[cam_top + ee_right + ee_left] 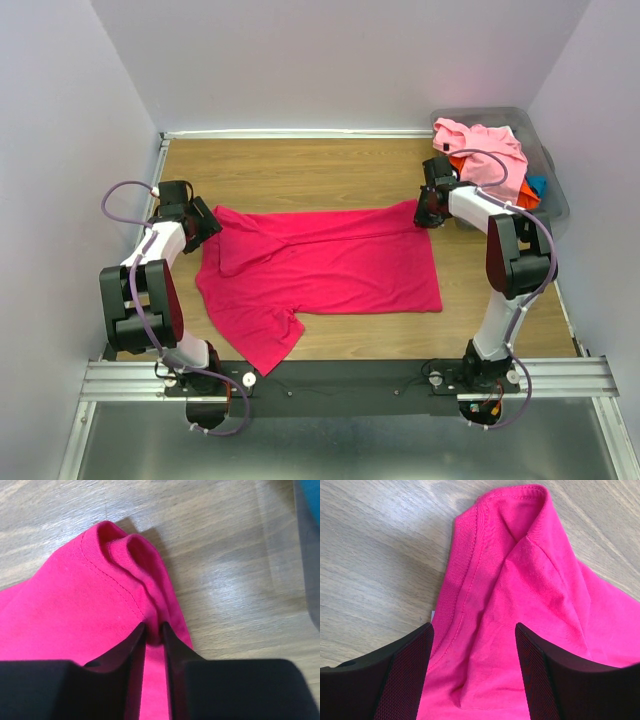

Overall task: Fold and stack the t-shirts
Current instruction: Fold the tshirt

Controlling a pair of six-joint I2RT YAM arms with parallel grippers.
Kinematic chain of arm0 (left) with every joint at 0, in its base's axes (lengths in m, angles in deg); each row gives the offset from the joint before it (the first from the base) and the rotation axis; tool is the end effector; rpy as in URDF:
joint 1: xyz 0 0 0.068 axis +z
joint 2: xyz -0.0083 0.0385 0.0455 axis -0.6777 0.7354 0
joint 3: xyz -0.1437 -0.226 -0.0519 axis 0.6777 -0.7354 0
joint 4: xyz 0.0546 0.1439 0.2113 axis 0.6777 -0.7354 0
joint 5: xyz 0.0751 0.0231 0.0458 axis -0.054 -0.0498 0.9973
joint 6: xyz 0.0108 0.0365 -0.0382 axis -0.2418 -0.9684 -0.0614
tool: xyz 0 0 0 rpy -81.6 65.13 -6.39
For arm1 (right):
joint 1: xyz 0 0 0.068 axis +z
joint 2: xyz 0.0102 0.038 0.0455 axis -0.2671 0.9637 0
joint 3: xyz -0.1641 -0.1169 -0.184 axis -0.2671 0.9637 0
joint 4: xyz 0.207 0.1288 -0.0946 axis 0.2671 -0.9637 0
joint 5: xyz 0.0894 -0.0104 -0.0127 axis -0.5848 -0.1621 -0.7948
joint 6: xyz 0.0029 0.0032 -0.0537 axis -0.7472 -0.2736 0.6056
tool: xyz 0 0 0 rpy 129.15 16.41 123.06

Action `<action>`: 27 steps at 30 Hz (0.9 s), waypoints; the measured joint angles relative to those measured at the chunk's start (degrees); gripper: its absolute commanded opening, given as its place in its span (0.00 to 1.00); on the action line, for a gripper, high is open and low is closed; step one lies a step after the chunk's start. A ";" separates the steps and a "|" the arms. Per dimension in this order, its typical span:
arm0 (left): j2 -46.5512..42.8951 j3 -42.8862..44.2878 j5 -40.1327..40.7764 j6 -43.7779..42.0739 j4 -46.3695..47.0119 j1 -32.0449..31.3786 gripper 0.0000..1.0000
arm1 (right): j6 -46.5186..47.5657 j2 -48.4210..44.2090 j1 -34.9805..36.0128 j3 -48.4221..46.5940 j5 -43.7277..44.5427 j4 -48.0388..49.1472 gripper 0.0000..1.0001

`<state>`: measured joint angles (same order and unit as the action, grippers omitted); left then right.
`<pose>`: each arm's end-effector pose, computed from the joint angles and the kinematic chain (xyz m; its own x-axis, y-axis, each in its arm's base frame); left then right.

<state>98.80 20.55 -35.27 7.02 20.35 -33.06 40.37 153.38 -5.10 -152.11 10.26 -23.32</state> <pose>0.3040 0.0502 0.1971 -0.6210 -0.6017 -0.5023 -0.5167 0.7961 -0.3150 0.3843 0.0664 0.1666 -0.8353 0.2901 -0.4669 0.2677 0.9566 0.1154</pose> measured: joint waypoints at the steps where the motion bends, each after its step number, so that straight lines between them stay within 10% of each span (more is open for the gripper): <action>1: 0.00 0.00 0.02 0.00 0.00 0.00 0.74 | 0.02 0.00 0.00 0.00 0.00 0.00 0.19; 6: 0.22 0.00 0.04 0.00 0.00 0.00 0.73 | 0.02 -0.42 0.00 0.28 0.04 0.02 0.02; 27: 3.28 0.00 -0.52 -0.76 0.00 -1.01 0.55 | -0.90 -6.03 -0.02 3.69 -0.50 0.04 0.01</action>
<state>102.08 20.55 -35.79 6.26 20.35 -34.06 39.47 147.35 -5.12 -148.42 9.76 -23.28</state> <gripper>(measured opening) 0.559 0.012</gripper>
